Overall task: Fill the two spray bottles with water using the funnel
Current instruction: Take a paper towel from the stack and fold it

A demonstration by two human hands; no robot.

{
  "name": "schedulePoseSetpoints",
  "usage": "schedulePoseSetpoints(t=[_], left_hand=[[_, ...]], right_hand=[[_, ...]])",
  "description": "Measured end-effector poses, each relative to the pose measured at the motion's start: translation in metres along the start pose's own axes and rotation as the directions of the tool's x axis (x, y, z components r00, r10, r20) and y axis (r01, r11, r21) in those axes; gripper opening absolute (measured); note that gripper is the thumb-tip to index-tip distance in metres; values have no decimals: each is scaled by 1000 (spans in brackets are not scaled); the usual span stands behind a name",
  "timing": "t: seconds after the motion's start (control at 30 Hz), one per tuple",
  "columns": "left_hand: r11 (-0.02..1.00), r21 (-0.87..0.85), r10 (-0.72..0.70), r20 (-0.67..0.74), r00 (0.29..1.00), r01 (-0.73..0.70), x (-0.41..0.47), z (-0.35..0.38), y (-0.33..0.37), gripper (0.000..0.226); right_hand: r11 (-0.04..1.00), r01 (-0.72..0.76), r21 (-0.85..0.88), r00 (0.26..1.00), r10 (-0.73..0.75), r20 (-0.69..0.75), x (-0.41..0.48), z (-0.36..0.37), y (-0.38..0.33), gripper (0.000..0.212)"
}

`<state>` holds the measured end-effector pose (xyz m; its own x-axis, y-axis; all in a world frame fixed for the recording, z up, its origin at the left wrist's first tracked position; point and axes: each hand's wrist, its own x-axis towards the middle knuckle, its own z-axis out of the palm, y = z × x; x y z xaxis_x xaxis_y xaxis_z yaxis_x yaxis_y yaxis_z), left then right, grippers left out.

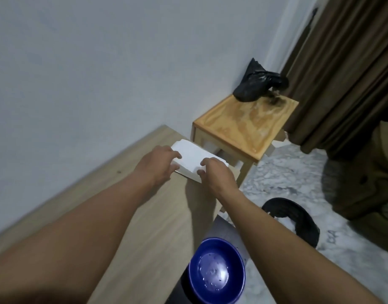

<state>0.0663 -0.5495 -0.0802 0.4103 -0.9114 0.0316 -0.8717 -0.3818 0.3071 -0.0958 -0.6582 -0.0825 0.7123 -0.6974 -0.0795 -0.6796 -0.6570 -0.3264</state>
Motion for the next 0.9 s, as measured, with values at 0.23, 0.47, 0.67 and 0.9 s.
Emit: schedulePoseSetpoints(t=[0.23, 0.47, 0.67, 0.9], left_hand=[[999, 39, -9, 31, 999, 8, 31, 13, 1, 35], [996, 85, -9, 43, 999, 6, 34, 11, 4, 32], [994, 113, 1, 74, 997, -9, 36, 15, 5, 28], [996, 85, -2, 91, 996, -6, 40, 19, 6, 28]], right_hand=[[992, 33, -124, 999, -32, 6, 17, 7, 8, 15], [978, 114, -176, 993, -110, 32, 16, 2, 10, 27], [977, 123, -176, 992, -119, 35, 17, 0, 9, 23], [996, 52, -74, 998, -50, 22, 19, -4, 12, 21]])
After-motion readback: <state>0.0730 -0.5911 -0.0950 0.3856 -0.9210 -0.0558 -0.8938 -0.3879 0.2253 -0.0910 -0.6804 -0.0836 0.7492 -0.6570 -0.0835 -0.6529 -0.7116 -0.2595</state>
